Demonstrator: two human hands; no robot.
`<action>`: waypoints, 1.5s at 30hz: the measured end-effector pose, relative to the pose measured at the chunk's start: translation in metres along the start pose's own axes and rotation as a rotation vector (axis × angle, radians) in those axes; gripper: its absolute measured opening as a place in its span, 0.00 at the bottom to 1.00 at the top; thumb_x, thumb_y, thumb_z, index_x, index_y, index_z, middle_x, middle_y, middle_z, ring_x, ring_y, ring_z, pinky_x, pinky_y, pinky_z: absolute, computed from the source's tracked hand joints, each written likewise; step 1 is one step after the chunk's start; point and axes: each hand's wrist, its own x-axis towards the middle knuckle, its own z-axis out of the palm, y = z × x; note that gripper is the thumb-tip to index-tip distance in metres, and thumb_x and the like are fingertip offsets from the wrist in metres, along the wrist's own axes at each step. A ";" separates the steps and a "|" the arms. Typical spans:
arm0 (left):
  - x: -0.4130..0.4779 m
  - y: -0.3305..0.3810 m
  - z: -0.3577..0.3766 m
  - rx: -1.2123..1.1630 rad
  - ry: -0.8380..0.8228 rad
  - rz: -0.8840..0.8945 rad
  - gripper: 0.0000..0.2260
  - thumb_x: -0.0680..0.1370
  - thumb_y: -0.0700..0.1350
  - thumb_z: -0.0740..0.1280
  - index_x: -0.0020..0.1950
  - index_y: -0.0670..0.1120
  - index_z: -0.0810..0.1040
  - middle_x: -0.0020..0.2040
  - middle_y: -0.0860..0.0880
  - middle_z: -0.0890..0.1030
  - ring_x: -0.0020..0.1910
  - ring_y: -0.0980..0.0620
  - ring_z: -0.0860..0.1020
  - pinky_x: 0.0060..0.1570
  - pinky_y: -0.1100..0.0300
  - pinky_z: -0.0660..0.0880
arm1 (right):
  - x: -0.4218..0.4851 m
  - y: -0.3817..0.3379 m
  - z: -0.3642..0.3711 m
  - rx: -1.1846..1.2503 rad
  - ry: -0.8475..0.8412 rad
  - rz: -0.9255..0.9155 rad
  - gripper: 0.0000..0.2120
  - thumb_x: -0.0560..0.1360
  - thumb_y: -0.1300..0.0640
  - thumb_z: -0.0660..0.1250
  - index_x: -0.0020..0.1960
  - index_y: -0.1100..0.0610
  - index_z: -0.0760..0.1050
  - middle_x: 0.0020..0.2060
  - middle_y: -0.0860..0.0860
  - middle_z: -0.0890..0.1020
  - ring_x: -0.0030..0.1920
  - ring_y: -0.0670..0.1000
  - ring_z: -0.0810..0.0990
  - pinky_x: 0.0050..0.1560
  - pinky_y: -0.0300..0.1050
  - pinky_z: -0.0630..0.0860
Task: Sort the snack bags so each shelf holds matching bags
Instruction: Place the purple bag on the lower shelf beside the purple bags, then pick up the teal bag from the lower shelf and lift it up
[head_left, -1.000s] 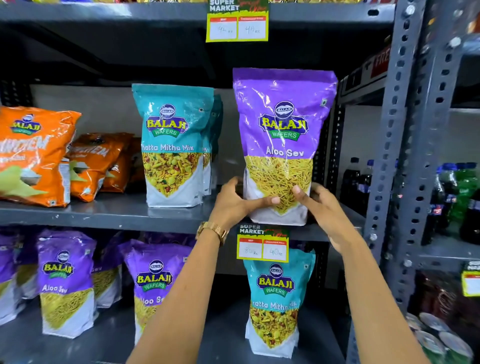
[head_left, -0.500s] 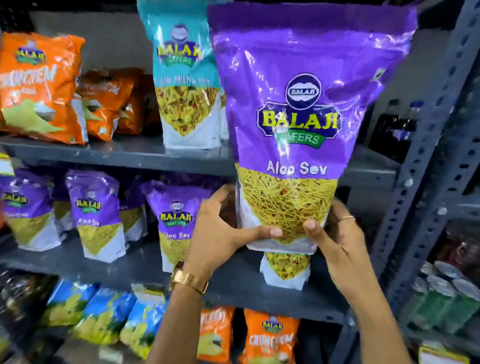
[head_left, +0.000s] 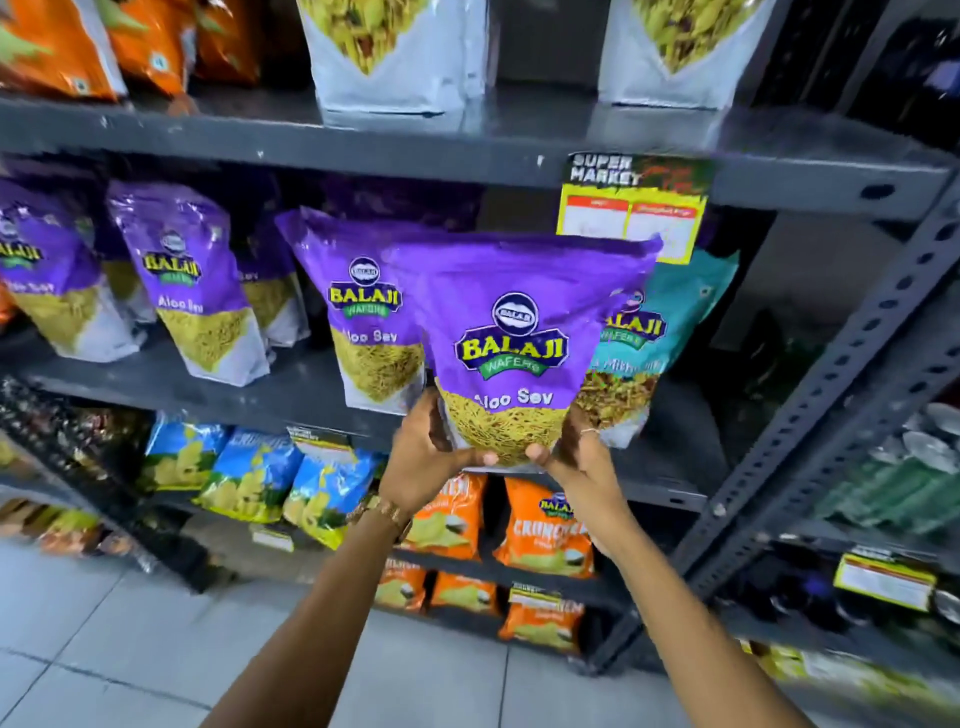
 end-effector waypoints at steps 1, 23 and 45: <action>0.004 -0.007 0.000 0.016 0.012 -0.016 0.36 0.61 0.37 0.82 0.61 0.61 0.71 0.60 0.45 0.82 0.59 0.46 0.81 0.61 0.39 0.77 | 0.008 0.005 0.004 -0.021 -0.009 0.018 0.29 0.75 0.66 0.68 0.73 0.61 0.63 0.72 0.59 0.72 0.71 0.57 0.71 0.72 0.51 0.69; 0.080 -0.074 0.020 0.131 0.250 -0.123 0.39 0.65 0.38 0.80 0.73 0.42 0.66 0.69 0.42 0.75 0.68 0.47 0.73 0.63 0.59 0.70 | 0.119 0.055 0.018 -0.093 -0.172 0.257 0.32 0.79 0.56 0.64 0.79 0.53 0.53 0.74 0.54 0.70 0.75 0.54 0.66 0.76 0.59 0.62; 0.086 -0.031 0.135 0.127 -0.181 0.009 0.34 0.72 0.44 0.76 0.74 0.43 0.62 0.63 0.56 0.74 0.59 0.64 0.75 0.63 0.63 0.73 | 0.067 0.038 -0.079 0.037 0.549 0.152 0.38 0.71 0.59 0.75 0.76 0.58 0.60 0.72 0.60 0.70 0.73 0.57 0.69 0.73 0.60 0.67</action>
